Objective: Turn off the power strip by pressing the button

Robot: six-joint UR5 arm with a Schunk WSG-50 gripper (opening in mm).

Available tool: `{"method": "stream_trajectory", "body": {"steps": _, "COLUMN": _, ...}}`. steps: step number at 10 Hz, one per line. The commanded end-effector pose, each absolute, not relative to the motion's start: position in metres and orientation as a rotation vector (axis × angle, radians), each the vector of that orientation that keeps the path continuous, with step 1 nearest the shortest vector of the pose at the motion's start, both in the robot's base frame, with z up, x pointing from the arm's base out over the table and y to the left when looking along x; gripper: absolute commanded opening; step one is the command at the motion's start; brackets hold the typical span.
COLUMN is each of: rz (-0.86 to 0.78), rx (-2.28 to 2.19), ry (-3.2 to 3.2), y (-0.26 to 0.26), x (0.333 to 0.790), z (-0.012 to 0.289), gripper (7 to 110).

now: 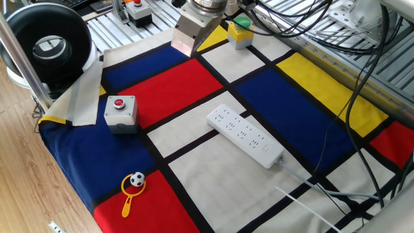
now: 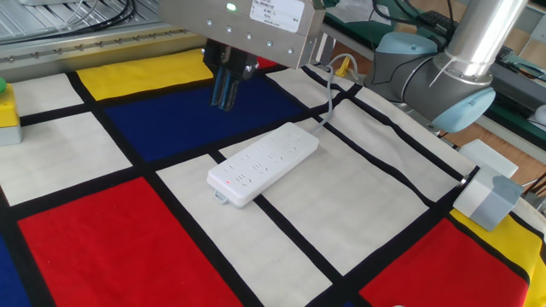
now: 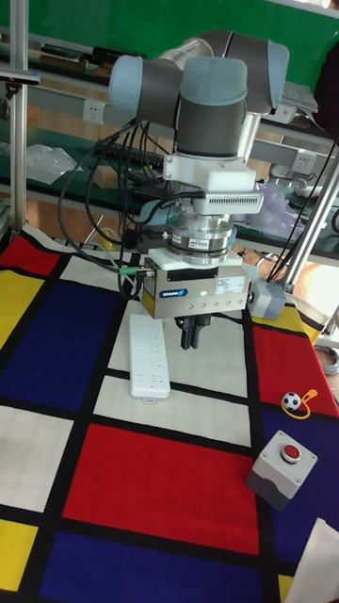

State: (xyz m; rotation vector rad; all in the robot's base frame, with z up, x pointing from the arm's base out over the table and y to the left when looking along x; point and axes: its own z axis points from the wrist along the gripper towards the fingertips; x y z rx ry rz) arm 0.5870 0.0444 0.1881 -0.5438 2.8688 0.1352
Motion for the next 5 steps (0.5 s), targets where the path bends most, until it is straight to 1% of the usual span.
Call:
{"method": "stream_trajectory", "body": {"steps": 1, "rz": 0.123, "rx": -0.559, "ry": 2.871, "y": 0.039, "x": 0.566, "z": 0.172, "gripper": 7}}
{"method": "stream_trajectory", "body": {"steps": 5, "rz": 0.089, "rx": -0.551, "ry": 2.898, "y": 0.058, "x": 0.502, "z": 0.137, "gripper": 7}}
